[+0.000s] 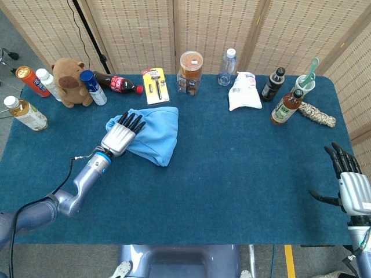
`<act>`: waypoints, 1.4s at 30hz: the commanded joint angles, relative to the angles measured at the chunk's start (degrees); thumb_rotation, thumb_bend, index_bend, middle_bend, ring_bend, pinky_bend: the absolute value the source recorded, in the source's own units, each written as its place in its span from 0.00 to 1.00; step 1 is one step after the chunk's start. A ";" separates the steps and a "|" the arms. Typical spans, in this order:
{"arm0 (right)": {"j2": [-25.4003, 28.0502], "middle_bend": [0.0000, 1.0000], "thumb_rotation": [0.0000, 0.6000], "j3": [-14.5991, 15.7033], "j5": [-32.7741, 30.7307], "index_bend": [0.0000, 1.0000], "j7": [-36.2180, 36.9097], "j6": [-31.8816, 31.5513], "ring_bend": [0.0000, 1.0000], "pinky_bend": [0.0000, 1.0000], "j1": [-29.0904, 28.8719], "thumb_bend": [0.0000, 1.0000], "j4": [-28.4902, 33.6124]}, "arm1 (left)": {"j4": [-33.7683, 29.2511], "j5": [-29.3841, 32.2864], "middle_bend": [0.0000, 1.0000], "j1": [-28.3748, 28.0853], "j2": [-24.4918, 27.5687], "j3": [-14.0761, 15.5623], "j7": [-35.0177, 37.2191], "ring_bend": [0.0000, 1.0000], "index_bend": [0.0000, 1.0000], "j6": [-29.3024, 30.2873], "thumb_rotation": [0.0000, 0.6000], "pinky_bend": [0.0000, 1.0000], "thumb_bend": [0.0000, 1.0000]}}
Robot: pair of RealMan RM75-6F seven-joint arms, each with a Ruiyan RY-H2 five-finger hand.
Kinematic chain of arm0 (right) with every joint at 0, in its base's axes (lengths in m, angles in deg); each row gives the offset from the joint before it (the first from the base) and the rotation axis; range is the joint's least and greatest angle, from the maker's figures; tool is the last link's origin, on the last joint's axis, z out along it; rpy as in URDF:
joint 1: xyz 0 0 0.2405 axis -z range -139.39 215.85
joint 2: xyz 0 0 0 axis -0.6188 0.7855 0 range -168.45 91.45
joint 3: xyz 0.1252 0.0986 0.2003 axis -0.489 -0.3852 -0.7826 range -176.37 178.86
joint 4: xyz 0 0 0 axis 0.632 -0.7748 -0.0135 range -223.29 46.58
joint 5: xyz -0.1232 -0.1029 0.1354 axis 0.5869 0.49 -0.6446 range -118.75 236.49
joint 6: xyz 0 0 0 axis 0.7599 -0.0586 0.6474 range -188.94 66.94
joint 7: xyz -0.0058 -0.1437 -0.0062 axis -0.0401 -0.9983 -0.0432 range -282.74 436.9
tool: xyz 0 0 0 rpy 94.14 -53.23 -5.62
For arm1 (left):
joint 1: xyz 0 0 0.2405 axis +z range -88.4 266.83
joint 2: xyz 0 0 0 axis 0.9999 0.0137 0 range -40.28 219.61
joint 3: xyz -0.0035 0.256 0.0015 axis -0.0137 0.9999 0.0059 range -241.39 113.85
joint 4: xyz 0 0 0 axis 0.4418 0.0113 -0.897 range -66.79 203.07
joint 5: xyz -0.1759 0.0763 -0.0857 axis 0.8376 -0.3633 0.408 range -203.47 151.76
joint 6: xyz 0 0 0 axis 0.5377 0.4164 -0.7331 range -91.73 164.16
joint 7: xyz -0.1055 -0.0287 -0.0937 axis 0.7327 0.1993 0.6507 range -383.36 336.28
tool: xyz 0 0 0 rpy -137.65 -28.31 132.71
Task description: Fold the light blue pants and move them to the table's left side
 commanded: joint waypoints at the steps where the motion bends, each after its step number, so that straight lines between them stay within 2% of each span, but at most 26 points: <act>1: 0.05 0.00 1.00 -0.06 0.17 0.00 0.01 0.03 0.00 0.05 0.11 0.00 0.02 | 3.05 -2.16 0.00 0.65 -2.26 -0.19 2.79 0.00 0.00 -0.34 1.00 0.00 0.06; 15: 0.00 0.00 1.00 -0.84 1.00 0.00 0.15 -0.31 0.00 0.05 0.64 0.00 -0.07 | 11.71 -5.15 0.00 1.21 -6.88 -1.78 5.99 0.00 0.00 -1.73 1.00 0.00 0.06; 18: 0.03 0.00 1.00 -0.89 1.43 0.00 0.49 -0.30 0.00 0.05 0.72 0.00 -0.03 | 12.48 -5.02 0.00 0.89 -7.41 -2.58 6.31 0.00 0.00 -3.00 1.00 0.01 0.18; 19: 0.05 0.00 1.00 -0.88 1.53 0.00 0.50 -0.26 0.00 0.05 0.73 0.00 -0.04 | 12.68 -5.22 0.00 0.82 -7.57 -2.77 6.19 0.00 0.00 -2.76 1.00 0.04 0.27; 21: 0.07 0.00 1.00 -0.93 1.73 0.00 0.59 -0.24 0.00 0.05 0.76 0.00 0.01 | 13.24 -6.04 0.00 0.86 -8.08 -3.16 6.24 0.01 0.00 -1.29 1.00 0.18 0.40; 22: 0.08 0.00 1.00 -0.94 1.76 0.00 0.63 -0.21 0.00 0.05 0.77 0.00 0.02 | 13.43 -6.21 0.02 0.91 -8.23 -3.21 6.26 0.05 0.02 -1.05 1.00 0.28 0.46; 23: 0.11 0.00 1.00 -0.97 1.81 0.00 0.74 -0.21 0.00 0.05 0.79 0.00 0.06 | 13.70 -6.51 0.05 0.97 -8.44 -3.29 6.36 0.10 0.06 -0.62 1.00 0.34 0.49; 26: 0.18 0.00 1.00 -0.98 2.05 0.00 0.65 -0.33 0.00 0.05 0.92 0.00 0.04 | 14.57 -7.57 0.27 1.15 -8.91 -3.28 6.94 0.32 0.32 0.33 1.00 0.52 0.63; 29: 0.24 0.00 1.00 -1.06 2.20 0.00 0.89 -0.36 0.00 0.05 1.02 0.00 0.12 | 15.28 -8.53 0.41 1.45 -9.14 -3.29 7.58 0.43 0.48 1.29 1.00 0.59 0.72; 32: 0.27 0.00 1.00 -1.12 2.37 0.00 1.08 -0.41 0.00 0.05 1.10 0.00 0.08 | 15.73 -10.03 0.55 1.82 -9.06 -3.17 9.04 0.55 0.63 3.14 1.00 0.67 0.76; 33: 0.27 0.00 1.00 -1.12 2.44 0.00 1.11 -0.39 0.00 0.05 1.11 0.00 0.11 | 15.89 -10.42 0.57 1.92 -9.02 -3.15 9.56 0.58 0.66 3.64 1.00 0.70 0.78; 35: 0.31 0.00 1.00 -1.14 2.59 0.00 1.21 -0.40 0.00 0.05 1.14 0.00 0.19 | 16.30 -11.18 0.64 2.21 -8.88 -3.15 10.64 0.64 0.74 4.62 1.00 0.76 0.89; 37: 0.32 0.00 1.00 -1.17 2.76 0.00 1.23 -0.51 0.00 0.05 1.19 0.00 0.24 | 16.70 -11.71 0.67 2.42 -8.79 -3.13 11.18 0.67 0.78 5.29 1.00 0.80 0.98; 42: 0.32 0.00 1.00 -1.28 2.89 0.00 1.31 -0.65 0.00 0.05 1.30 0.00 0.30 | 17.01 -13.03 0.71 2.93 -8.19 -3.16 12.60 0.70 0.82 7.31 1.00 0.82 1.00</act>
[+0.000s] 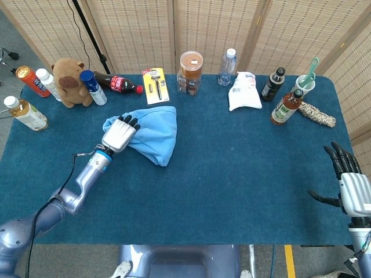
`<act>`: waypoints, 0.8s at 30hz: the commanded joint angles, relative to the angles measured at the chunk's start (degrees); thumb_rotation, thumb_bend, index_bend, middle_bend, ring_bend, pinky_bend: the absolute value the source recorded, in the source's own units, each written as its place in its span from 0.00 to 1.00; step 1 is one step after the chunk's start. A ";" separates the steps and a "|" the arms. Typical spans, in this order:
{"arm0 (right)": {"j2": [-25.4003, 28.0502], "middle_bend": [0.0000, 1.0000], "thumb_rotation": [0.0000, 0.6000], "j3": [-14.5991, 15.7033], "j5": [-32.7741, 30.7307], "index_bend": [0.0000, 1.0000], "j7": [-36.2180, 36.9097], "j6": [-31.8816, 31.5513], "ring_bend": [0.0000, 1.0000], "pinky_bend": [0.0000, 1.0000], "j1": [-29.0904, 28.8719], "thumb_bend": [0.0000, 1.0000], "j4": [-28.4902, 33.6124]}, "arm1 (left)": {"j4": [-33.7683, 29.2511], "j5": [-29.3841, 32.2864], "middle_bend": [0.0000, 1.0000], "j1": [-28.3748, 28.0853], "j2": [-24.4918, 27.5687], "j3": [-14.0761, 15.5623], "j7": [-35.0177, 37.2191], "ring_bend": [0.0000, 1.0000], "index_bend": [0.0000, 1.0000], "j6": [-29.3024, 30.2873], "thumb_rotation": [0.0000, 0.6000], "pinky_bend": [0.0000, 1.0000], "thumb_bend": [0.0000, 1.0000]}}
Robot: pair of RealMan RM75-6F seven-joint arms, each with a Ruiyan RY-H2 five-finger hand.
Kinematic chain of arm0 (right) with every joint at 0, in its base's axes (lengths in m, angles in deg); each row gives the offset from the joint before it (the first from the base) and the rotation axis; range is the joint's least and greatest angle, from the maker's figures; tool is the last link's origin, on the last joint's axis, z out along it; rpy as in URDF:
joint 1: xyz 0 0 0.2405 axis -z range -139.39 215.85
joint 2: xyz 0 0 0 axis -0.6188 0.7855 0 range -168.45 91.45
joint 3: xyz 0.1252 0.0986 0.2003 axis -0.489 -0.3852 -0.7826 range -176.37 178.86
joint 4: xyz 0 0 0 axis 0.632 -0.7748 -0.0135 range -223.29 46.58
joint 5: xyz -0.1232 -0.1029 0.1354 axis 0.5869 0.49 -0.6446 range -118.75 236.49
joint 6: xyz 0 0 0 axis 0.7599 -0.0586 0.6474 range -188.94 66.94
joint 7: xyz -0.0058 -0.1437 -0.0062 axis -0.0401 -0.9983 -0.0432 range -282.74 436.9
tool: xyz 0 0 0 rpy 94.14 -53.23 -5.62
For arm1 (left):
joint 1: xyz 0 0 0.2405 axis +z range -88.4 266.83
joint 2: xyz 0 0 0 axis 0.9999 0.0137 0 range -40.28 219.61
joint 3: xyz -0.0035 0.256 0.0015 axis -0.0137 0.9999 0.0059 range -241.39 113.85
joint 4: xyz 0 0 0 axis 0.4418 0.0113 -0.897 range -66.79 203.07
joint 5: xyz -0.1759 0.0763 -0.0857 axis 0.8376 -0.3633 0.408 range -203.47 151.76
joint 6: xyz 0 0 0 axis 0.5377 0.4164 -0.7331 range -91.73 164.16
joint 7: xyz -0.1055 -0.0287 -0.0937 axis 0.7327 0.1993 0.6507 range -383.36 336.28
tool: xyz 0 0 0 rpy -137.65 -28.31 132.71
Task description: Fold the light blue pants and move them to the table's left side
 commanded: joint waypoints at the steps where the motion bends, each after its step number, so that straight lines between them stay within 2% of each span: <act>1: 0.02 0.00 1.00 -0.03 0.06 0.00 0.16 0.02 0.00 0.05 0.02 0.00 0.04 | 0.04 -0.88 0.71 0.36 0.55 -0.06 0.77 0.70 0.82 1.48 1.00 0.82 1.00; 11: 0.27 0.00 1.00 -0.05 0.92 0.00 0.65 -0.45 0.00 0.05 0.29 0.00 0.50 | -6.41 -2.25 0.72 2.79 6.83 -1.79 2.76 0.72 0.83 8.63 1.00 0.83 1.00; 17: 0.36 0.00 1.00 0.22 1.77 0.00 0.65 -0.62 0.00 0.05 0.41 0.00 0.88 | -12.59 -3.64 0.72 6.49 13.07 -1.05 3.36 0.72 0.83 13.48 1.00 0.83 1.00; 24: 0.42 0.00 1.00 0.64 3.02 0.00 0.46 -0.84 0.00 0.05 0.45 0.00 1.45 | -13.81 -3.80 0.72 11.51 17.70 -0.05 5.66 0.72 0.83 17.74 1.00 0.83 1.00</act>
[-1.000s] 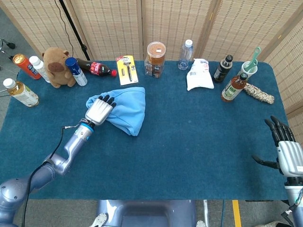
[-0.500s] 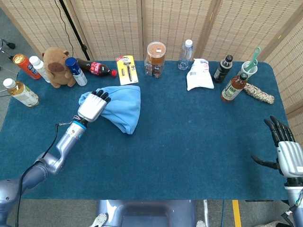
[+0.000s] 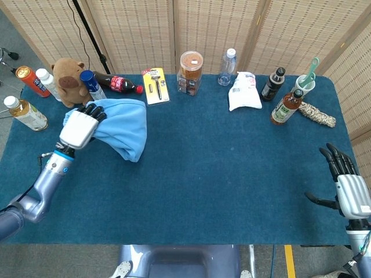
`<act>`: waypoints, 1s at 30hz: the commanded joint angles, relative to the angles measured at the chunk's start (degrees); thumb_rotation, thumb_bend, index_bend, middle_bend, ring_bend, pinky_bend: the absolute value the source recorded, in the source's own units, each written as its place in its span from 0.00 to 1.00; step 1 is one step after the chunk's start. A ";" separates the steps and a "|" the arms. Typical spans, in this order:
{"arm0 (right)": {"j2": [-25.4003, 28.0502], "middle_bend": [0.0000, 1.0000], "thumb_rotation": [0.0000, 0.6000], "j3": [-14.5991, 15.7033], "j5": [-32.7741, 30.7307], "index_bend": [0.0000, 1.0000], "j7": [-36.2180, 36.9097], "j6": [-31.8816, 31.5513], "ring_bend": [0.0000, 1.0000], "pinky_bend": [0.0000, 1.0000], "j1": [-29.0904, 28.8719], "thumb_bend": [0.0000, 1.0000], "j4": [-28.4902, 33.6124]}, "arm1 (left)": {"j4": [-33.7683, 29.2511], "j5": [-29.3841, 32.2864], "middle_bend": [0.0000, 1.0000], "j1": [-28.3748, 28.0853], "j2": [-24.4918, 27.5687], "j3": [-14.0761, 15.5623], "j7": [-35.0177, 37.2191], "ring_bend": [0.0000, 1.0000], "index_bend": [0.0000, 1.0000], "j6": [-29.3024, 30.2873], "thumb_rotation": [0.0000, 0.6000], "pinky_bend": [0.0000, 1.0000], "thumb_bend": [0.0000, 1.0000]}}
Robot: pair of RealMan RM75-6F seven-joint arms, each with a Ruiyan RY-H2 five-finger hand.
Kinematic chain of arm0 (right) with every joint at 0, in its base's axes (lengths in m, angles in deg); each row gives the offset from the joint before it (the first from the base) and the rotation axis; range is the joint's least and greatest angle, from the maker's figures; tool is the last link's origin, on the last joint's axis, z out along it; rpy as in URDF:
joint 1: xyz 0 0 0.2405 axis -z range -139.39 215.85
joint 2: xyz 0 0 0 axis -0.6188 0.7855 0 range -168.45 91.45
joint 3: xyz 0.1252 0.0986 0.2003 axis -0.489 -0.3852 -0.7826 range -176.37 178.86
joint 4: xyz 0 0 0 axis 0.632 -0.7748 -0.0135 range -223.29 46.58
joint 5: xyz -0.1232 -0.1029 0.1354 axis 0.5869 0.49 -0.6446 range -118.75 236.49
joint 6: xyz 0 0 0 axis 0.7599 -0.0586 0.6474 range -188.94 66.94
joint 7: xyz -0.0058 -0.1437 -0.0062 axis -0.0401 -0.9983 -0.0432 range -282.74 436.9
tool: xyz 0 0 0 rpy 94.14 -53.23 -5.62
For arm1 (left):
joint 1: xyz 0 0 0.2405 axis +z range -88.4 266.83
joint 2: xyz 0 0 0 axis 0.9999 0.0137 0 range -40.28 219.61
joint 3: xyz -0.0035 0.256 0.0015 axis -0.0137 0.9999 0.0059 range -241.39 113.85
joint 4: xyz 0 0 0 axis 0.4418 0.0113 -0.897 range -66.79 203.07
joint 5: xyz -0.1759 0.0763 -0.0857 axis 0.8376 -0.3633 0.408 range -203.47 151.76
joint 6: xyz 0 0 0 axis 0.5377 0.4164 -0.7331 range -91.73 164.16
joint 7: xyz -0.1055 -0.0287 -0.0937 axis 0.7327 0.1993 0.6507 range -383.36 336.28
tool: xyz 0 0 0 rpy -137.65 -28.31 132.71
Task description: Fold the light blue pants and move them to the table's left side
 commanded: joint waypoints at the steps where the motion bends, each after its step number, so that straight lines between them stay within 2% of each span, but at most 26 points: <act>1: 0.04 0.00 1.00 0.17 0.42 0.00 -0.17 -0.17 0.00 0.05 0.06 0.00 0.23 | 0.07 0.13 0.72 1.98 1.47 0.43 1.65 0.72 0.83 1.21 1.00 0.83 1.00; 6: 0.12 0.00 1.00 0.61 1.51 0.00 -0.31 -0.47 0.00 0.05 0.18 0.00 0.79 | 3.21 1.04 0.72 5.63 2.66 0.86 6.02 0.72 0.83 2.48 1.00 0.83 1.00; 8: 0.25 0.00 1.00 0.89 2.37 0.00 -0.42 -0.84 0.00 0.05 0.29 0.00 1.32 | 6.37 2.01 0.72 8.88 2.67 1.57 9.29 0.72 0.83 3.30 1.00 0.83 1.00; 12: 0.27 0.00 1.00 1.23 3.27 0.00 -0.67 -1.11 0.00 0.05 0.35 0.00 1.77 | 13.01 2.73 0.72 11.19 0.22 1.76 15.13 0.71 0.83 2.47 1.00 0.83 1.00; 17: 0.37 0.00 1.00 1.35 3.45 0.00 -0.93 -1.31 0.00 0.05 0.48 0.00 2.07 | 18.36 2.50 0.72 12.41 -2.40 1.87 19.21 0.70 0.83 1.85 1.00 0.83 1.00; 19: 0.42 0.00 1.00 1.36 3.39 0.00 -0.83 -1.26 0.00 0.05 0.48 0.00 2.24 | 20.11 2.22 0.71 13.02 -3.14 2.16 20.39 0.68 0.81 1.50 1.00 0.83 1.00; 20: 0.43 0.00 1.00 1.36 3.37 0.00 -0.81 -1.23 0.00 0.05 0.47 0.00 2.28 | 20.53 1.90 0.67 13.25 -3.11 2.69 20.84 0.62 0.76 0.41 1.00 0.81 0.99; 21: 0.45 0.00 1.00 1.39 3.38 0.00 -0.78 -1.19 0.00 0.05 0.47 0.00 2.33 | 20.45 1.70 0.62 13.34 -2.86 3.12 21.10 0.56 0.70 -0.77 1.00 0.77 0.96; 22: 0.47 0.00 1.00 1.40 3.39 0.00 -0.76 -1.18 0.00 0.05 0.47 0.00 2.37 | 20.18 1.62 0.49 13.36 -2.60 3.32 21.21 0.44 0.57 -1.53 1.00 0.67 0.90; 23: 0.49 0.00 1.00 1.42 3.41 0.00 -0.73 -1.19 0.00 0.05 0.48 0.00 2.41 | 19.53 1.55 0.32 13.40 -2.11 3.65 21.25 0.28 0.38 -2.85 1.00 0.53 0.83; 24: 0.50 0.00 1.00 1.43 3.40 0.00 -0.72 -1.19 0.00 0.05 0.49 0.00 2.45 | 18.53 1.54 0.21 13.43 -1.48 3.95 21.17 0.19 0.26 -4.18 1.00 0.41 0.79; 25: 0.52 0.00 1.00 1.45 3.41 0.00 -0.70 -1.19 0.00 0.05 0.50 0.00 2.48 | 17.72 1.51 0.08 13.44 -1.00 4.17 21.06 0.07 0.11 -5.07 1.00 0.24 0.74; 26: 0.57 0.00 1.00 1.46 3.41 0.00 -0.61 -1.21 0.00 0.05 0.53 0.00 2.53 | 16.64 1.55 0.01 13.45 -0.26 4.45 20.20 0.01 0.02 -6.33 1.00 0.10 0.68; 28: 0.63 0.00 1.00 1.46 3.38 0.00 -0.52 -1.29 0.00 0.05 0.59 0.00 2.55 | 14.72 2.00 0.00 13.58 0.90 4.58 17.31 0.00 0.00 -7.97 1.00 0.01 0.59; 30: 0.74 0.00 1.00 1.45 3.35 0.00 -0.42 -1.38 0.00 0.05 0.65 0.00 2.56 | 11.52 2.24 0.00 14.04 1.96 3.89 15.70 0.00 0.00 -6.43 0.97 0.00 0.51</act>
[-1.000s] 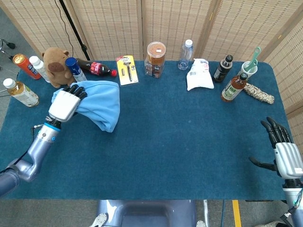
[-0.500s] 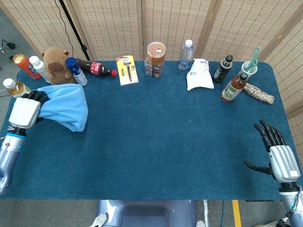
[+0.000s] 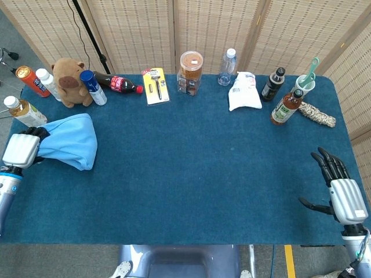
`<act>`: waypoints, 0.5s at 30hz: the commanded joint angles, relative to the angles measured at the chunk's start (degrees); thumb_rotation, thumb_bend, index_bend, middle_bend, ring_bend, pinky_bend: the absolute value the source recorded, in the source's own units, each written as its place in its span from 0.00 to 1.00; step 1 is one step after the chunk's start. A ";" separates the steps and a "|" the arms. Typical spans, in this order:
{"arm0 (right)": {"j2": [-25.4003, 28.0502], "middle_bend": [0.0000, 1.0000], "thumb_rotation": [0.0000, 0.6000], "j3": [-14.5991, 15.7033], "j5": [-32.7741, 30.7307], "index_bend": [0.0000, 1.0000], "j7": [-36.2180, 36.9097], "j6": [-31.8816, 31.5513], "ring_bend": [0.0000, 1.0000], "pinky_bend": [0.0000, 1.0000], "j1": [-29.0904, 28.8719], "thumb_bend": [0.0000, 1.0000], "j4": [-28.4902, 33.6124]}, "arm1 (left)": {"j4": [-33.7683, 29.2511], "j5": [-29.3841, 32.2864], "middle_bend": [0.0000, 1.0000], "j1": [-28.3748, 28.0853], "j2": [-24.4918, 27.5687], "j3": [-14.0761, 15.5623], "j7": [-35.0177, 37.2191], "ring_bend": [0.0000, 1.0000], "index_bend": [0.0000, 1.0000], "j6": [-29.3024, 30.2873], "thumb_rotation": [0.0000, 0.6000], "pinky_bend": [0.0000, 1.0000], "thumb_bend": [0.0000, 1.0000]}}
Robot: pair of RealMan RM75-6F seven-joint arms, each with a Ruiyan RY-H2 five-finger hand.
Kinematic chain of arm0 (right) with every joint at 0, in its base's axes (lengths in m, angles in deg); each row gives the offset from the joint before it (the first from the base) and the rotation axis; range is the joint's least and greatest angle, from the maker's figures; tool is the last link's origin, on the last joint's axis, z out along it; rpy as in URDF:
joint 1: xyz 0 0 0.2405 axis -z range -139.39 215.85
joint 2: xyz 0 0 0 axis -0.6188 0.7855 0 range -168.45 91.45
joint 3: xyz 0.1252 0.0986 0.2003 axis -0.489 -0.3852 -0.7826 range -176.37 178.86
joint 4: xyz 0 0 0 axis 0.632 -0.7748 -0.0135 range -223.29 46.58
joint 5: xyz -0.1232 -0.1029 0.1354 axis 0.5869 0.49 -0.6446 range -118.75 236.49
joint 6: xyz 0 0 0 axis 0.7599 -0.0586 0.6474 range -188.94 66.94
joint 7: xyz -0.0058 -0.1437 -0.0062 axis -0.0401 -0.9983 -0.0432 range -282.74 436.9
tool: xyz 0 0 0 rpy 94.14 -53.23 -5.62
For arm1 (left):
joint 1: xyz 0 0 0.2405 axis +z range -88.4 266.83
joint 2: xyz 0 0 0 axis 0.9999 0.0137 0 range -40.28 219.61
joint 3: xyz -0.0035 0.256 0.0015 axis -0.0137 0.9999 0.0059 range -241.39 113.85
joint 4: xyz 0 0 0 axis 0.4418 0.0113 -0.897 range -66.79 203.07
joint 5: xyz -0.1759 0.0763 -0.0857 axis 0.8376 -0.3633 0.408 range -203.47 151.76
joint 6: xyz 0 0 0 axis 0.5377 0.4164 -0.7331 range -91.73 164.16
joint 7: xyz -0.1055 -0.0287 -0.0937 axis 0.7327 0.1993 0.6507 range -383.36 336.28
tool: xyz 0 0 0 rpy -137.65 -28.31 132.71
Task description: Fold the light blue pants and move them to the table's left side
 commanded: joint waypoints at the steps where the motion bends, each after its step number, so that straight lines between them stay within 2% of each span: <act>1: 0.09 0.00 1.00 0.00 0.00 0.00 0.12 -0.08 0.00 0.05 0.06 0.00 0.03 | -5.69 0.29 0.00 0.87 2.55 -0.27 -3.27 0.00 0.00 0.91 0.93 0.00 0.45; 4: 0.23 0.00 1.00 -0.02 0.08 0.00 0.34 -0.30 0.00 0.05 0.16 0.00 0.07 | -10.54 -0.08 0.00 2.04 5.15 -0.61 -3.40 0.00 0.00 3.56 0.84 0.00 0.31; 10: 0.52 0.00 1.00 0.07 0.35 0.00 0.68 -0.59 0.00 0.05 0.32 0.00 0.39 | -23.88 0.35 0.00 4.56 12.74 -0.80 -6.62 0.00 0.00 6.02 0.82 0.00 0.11; 15: 1.00 0.00 1.00 0.18 0.50 0.00 1.16 -0.88 0.00 0.05 0.58 0.00 0.88 | -36.26 0.66 0.00 7.28 19.18 0.47 -9.35 0.00 0.00 6.68 0.83 0.00 0.06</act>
